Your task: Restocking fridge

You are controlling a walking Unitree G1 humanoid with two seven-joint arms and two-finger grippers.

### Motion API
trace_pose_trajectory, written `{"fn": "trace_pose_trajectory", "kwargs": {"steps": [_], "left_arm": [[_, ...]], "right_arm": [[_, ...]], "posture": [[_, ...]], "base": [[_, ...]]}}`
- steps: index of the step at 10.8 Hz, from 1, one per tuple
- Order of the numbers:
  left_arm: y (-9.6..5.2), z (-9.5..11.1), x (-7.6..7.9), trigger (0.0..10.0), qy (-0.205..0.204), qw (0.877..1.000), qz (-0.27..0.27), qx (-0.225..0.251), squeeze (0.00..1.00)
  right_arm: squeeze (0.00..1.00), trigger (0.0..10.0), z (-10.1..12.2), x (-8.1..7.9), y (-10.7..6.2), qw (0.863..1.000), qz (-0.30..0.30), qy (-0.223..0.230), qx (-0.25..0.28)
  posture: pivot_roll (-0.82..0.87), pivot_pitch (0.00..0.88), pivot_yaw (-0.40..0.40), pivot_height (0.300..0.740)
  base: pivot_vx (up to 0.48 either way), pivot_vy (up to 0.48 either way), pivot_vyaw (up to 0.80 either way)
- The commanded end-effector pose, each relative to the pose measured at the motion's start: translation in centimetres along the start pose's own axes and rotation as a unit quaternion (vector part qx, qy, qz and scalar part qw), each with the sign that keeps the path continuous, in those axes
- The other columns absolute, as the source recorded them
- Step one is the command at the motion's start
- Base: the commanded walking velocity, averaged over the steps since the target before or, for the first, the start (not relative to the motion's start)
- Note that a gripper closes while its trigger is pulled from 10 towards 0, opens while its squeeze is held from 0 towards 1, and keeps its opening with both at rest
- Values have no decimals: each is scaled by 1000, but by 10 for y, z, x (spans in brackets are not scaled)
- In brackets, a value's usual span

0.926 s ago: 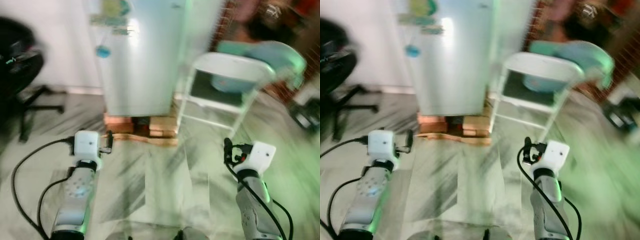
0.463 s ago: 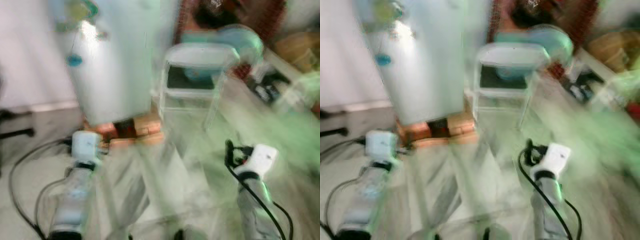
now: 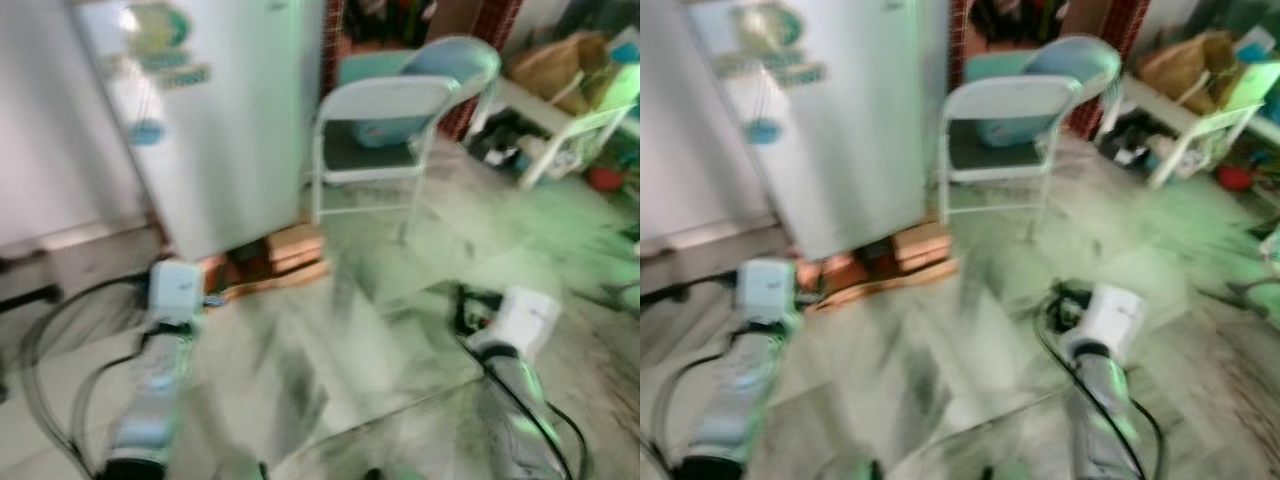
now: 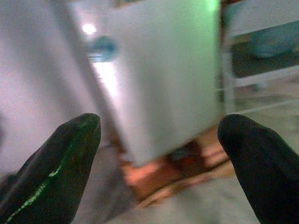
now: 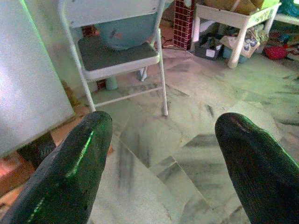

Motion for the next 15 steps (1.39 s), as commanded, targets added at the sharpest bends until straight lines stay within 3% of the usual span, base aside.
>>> {"fn": "trace_pose_trajectory", "kwargs": {"steps": [1, 2, 3, 5, 7, 13, 15], "left_arm": [[0, 2, 9, 10000, 2, 1000, -6, -2, 0], [0, 1, 10, 10000, -11, 1000, -14, -6, 0], [-1, 1, 12, 10000, -16, 1000, -18, -6, 0], [-1, 0, 14, 10000, -17, 1000, -23, -10, 0], [-2, -2, 19, 10000, -17, 999, -35, -14, 0], [-3, 1, 24, 10000, -15, 999, -52, -5, 0], [-2, 2, 26, 10000, -21, 998, -64, 1, 0]], "right_arm": [[0, 10000, 4, 10, 1, 1000, -21, -17, 0], [0, 10000, 4, 7, 0, 1000, -9, 3, 9], [0, 10000, 5, 12, -1, 998, -30, -49, 11], [0, 10000, 2, 10, -6, 1000, -15, -6, 5], [0, 10000, 1, 0, -5, 1000, 11, -19, 2], [0, 10000, 7, -6, -2, 1000, 20, 2, 9], [0, 10000, 10, -6, -1, 1000, 20, 6, 15]], "posture": [[118, 67, -17, 740], [118, 73, -16, 740], [118, 74, -15, 740], [118, 74, -14, 740], [114, 77, -11, 740], [119, 78, -12, 740], [119, 79, -15, 740]], "base": [[0, 0, 0], [0, 0, 0], [0, 0, 0], [0, 418, 0], [0, 476, 0], [0, 467, -800], [266, 401, -300]]}}
Point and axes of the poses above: a point about 5 cm out from each wrist's last joint towards the gripper, its own y axis pointing out of the wrist towards the gripper, its own z axis along the axis of the wrist's last joint, x = y × z, the point moved 6 cm from there along y, pointing out of the wrist towards the gripper, and after that the axes turned 12 degrees about y, right-handed, at the moved point
